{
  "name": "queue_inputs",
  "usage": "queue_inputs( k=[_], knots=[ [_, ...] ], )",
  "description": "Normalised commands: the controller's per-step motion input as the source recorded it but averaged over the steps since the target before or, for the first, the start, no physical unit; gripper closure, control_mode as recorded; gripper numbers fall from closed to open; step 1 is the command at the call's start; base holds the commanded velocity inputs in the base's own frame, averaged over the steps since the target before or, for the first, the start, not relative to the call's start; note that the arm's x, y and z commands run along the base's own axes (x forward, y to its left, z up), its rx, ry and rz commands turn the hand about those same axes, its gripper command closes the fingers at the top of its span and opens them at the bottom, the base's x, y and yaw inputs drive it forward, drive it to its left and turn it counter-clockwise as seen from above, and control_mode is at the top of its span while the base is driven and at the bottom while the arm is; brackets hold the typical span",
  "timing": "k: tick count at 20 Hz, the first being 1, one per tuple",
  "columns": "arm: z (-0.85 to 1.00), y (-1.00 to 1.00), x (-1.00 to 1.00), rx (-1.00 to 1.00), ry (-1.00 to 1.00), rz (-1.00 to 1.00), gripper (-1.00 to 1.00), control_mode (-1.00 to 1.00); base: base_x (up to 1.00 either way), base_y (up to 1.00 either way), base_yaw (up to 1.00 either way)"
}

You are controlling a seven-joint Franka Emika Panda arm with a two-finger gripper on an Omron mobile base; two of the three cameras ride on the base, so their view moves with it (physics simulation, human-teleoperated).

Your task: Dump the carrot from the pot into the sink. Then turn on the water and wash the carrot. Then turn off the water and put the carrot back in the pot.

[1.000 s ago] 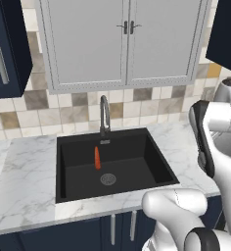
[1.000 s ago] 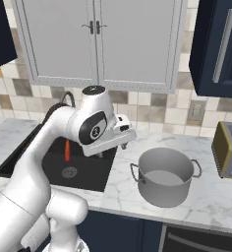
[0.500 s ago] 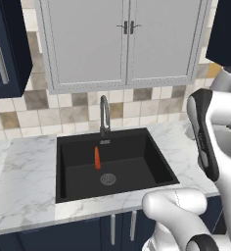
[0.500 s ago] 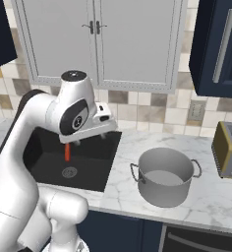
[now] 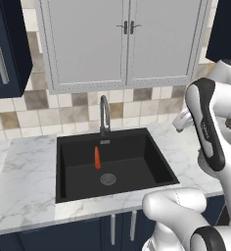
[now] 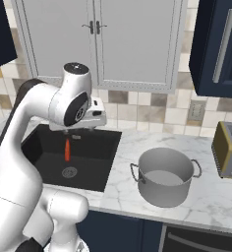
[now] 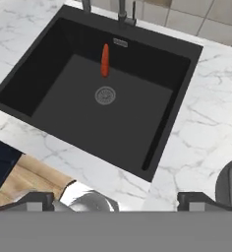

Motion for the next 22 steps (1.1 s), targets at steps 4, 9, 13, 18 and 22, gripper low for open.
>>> queue_inputs(
  k=[4, 9, 13, 18, 22],
  knots=[
    [0.0, 0.18, 0.28, 0.13, -0.07, -0.02, -1.0, -1.0, 0.0, 0.0, 0.0],
    [-0.03, 0.24, 0.37, 0.1, -0.09, -0.04, -1.0, -1.0, 0.0, 0.0, 0.0],
    [-0.15, 0.31, 0.38, 0.06, -0.09, -0.04, -1.0, -1.0, 0.0, 0.0, 0.0],
    [-0.25, 0.27, 0.37, 0.07, -0.02, -0.03, -1.0, -1.0, 0.0, 0.0, 0.0],
    [-0.29, 0.2, 0.46, 0.06, 0.0, -0.02, -1.0, -1.0, 0.0, 0.0, 0.0]
  ],
)
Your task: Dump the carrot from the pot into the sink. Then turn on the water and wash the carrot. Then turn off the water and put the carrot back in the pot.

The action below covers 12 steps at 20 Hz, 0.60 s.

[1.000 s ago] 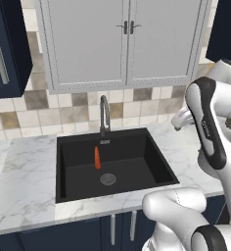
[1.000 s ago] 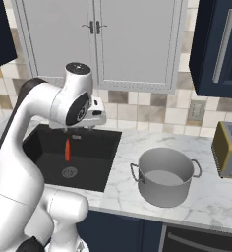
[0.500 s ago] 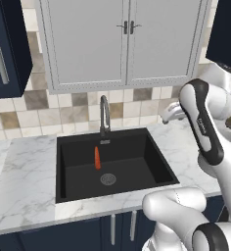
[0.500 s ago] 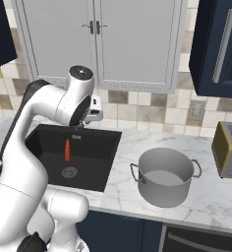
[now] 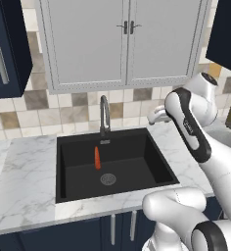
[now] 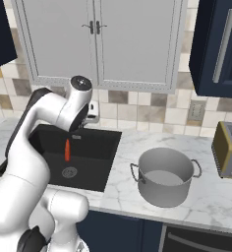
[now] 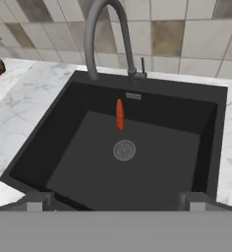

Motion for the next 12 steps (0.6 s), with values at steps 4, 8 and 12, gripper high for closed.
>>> queue_inputs(
  k=[4, 8, 12],
  knots=[
    [-0.28, 0.17, 0.49, 0.06, 0.0, -0.01, -1.0, -1.0, 0.0, 0.0, 0.0],
    [-0.29, 0.12, 0.46, 0.06, 0.04, -0.01, -1.0, -1.0, 0.0, 0.0, 0.0],
    [-0.29, 0.16, 0.41, 0.03, 0.05, -0.01, -1.0, -1.0, 0.0, 0.0, 0.0]
  ],
)
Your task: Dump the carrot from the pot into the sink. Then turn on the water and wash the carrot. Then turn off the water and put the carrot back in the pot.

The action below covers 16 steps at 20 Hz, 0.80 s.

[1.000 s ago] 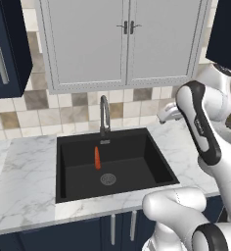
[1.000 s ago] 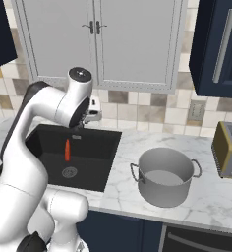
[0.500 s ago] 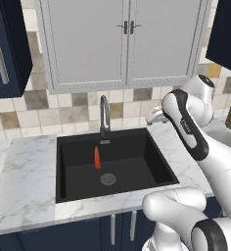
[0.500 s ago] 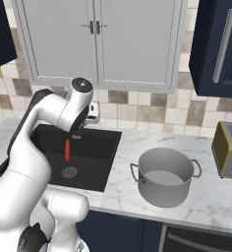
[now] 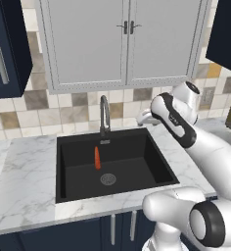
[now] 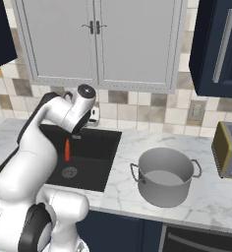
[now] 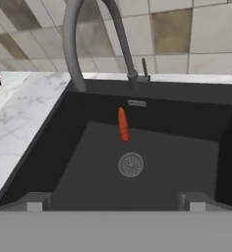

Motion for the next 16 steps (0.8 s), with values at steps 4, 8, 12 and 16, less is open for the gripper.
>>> queue_inputs(
  k=[4, 8, 12, 16],
  knots=[
    [-0.2, 0.19, 0.33, 0.02, 0.03, 0.0, -1.0, -1.0, 0.0, 0.0, 0.0],
    [-0.13, 0.14, 0.33, 0.0, 0.03, 0.0, -1.0, -1.0, 0.0, 0.0, 0.0],
    [-0.14, 0.1, 0.35, 0.0, 0.02, 0.0, -1.0, -1.0, 0.0, 0.0, 0.0],
    [-0.17, 0.08, 0.39, 0.01, 0.0, 0.0, -1.0, -1.0, 0.0, 0.0, 0.0]
  ],
)
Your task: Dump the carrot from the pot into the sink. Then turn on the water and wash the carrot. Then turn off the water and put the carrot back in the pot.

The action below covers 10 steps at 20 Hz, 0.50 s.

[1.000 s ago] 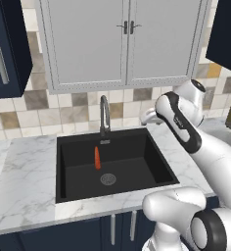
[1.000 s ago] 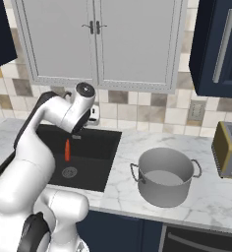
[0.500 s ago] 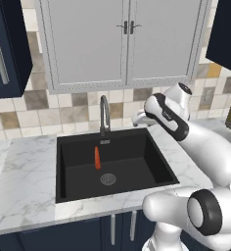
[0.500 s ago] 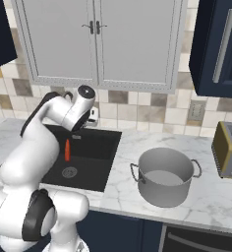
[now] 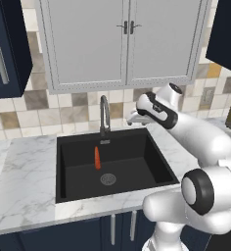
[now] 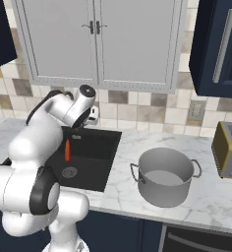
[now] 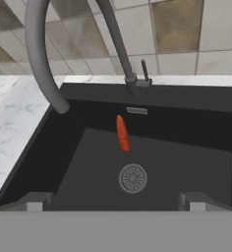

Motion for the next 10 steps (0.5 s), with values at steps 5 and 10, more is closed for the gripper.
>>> queue_inputs(
  k=[5, 10],
  knots=[
    [-0.23, 0.08, 0.37, 0.01, 0.0, 0.0, -1.0, -1.0, 0.0, 0.0, 0.0],
    [-0.21, 0.11, 0.29, 0.01, 0.0, 0.0, -1.0, -1.0, 0.0, 0.0, 0.0]
  ],
)
